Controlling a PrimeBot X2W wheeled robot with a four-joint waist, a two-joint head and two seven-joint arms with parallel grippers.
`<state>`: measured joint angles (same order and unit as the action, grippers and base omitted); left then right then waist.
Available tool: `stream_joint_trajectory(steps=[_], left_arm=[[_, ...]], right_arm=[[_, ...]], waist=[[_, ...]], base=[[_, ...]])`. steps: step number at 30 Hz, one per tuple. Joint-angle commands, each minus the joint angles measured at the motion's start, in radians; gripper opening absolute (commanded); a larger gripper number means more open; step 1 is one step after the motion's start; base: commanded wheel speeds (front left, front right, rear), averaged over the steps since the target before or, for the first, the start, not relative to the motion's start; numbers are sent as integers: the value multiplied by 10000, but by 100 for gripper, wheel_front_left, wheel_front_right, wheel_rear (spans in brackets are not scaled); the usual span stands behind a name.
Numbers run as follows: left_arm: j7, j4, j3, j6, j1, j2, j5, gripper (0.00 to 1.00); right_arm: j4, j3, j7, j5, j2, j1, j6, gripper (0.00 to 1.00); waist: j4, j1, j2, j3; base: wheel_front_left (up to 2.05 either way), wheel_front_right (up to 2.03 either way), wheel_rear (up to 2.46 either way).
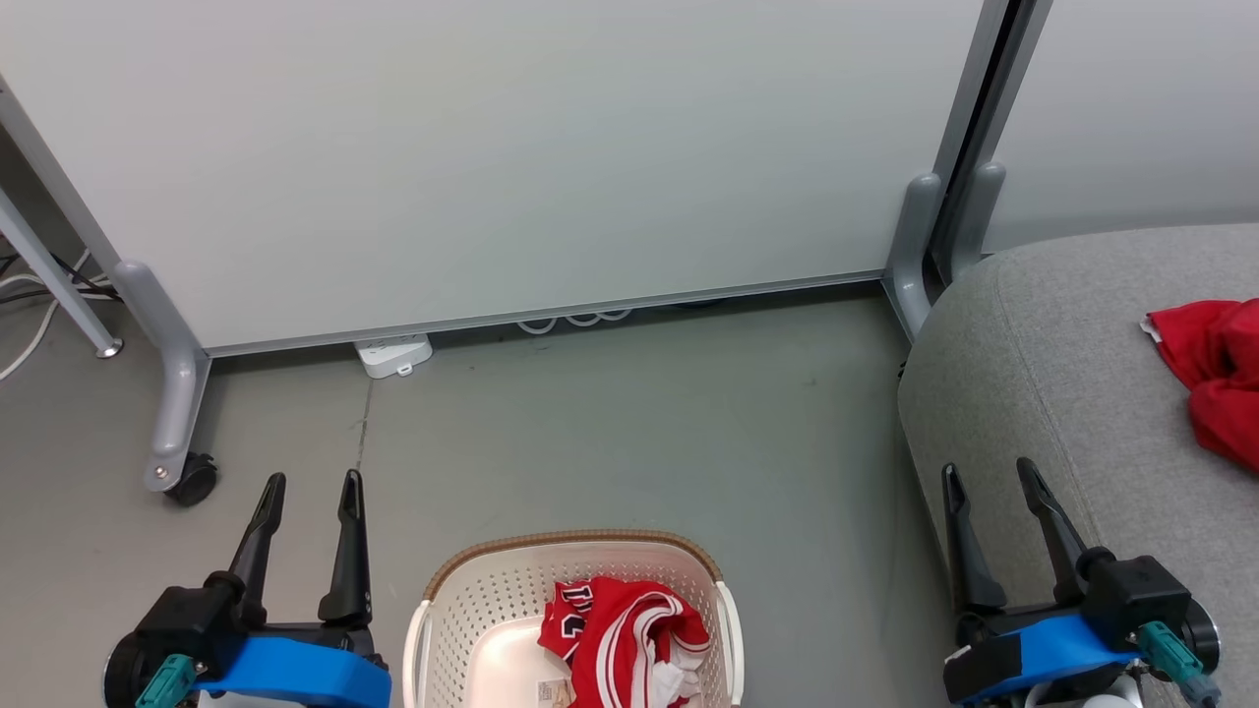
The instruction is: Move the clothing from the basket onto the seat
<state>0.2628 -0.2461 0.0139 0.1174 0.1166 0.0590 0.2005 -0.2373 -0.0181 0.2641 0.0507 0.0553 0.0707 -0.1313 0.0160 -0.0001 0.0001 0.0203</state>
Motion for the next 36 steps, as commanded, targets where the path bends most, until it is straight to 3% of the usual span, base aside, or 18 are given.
stream_joint_trajectory(steps=[1, 11, 17, 24, 36], left_arm=[[29, -25, -47, 58, -103, 20, -15, 100], [30, -96, -127, 112, 26, -50, -137, 100], [30, -264, 315, 137, 639, -62, -271, 100], [30, -1144, 1833, 144, 1905, 260, 92, 100], [30, -4013, 4692, 145, 4591, 1031, 815, 100]], right_arm=[[-10, -9, 5, 41, -41, -103, 9, 100], [-64, 68, 5, 41, -57, -26, 9, 100], [19, 85, 5, 35, -59, 427, 9, 100], [209, 136, 5, 95, -59, 1101, 9, 100], [839, 259, 5, 327, -60, 2806, 9, 100]], waist=[[-12, 1, -1, 7], [-114, 1, -1, 130], [-331, 1, -1, 553], [-827, 1, -1, 1421], [-1571, 1, -1, 3754]], base=[[0, 0, 0], [0, 0, 0], [0, 0, 0], [0, 0, 0], [0, 0, 0]])
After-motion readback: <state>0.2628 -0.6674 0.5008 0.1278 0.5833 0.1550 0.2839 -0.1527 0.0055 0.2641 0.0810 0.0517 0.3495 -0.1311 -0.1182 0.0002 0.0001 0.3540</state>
